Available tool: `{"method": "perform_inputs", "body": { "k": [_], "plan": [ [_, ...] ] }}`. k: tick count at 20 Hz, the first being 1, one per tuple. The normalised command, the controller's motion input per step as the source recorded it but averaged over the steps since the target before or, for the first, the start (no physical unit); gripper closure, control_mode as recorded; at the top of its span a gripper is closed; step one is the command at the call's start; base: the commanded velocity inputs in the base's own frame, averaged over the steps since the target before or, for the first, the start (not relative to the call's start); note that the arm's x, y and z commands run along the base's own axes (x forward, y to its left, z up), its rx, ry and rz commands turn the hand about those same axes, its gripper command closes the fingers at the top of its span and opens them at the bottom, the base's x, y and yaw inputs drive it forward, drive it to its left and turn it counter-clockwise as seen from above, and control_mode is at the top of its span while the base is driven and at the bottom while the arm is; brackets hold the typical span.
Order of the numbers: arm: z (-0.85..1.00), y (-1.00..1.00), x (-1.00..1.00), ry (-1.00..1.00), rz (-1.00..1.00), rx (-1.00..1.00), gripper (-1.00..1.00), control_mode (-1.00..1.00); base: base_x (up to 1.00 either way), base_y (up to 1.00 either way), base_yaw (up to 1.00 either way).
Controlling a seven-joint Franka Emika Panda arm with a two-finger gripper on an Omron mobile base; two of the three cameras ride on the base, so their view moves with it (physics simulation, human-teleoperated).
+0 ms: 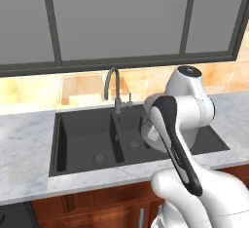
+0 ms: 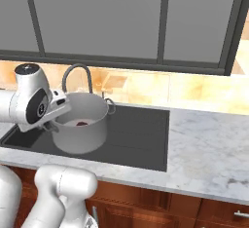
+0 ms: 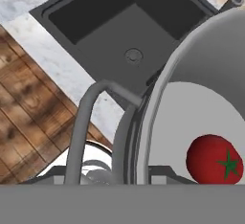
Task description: Dump the tomato from the pot into the sink. Then turn on the water and wash the tomato. Then turn off the water and put the tomato back in the pot.
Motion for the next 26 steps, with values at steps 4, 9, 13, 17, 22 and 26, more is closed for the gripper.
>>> {"method": "perform_inputs", "body": {
  "k": [4,9,13,17,22,26],
  "plan": [
    [0.21,1.0,0.0,-0.1,0.11,0.0,1.0,-1.0,0.0,0.0,0.0],
    [0.25,1.0,0.0,0.0,0.12,0.02,1.0,-1.0,0.0,0.0,0.0],
    [0.32,1.0,-0.02,0.0,0.14,0.04,1.0,-1.0,0.0,0.0,0.0],
    [0.26,1.0,0.0,0.03,0.12,0.07,1.0,-1.0,0.0,0.0,0.0],
    [0.18,0.93,0.04,0.09,0.08,0.1,1.0,-1.0,0.0,0.0,0.0],
    [0.01,0.62,0.59,0.14,0.04,0.14,1.0,-1.0,0.0,0.0,0.0]
  ]
}}
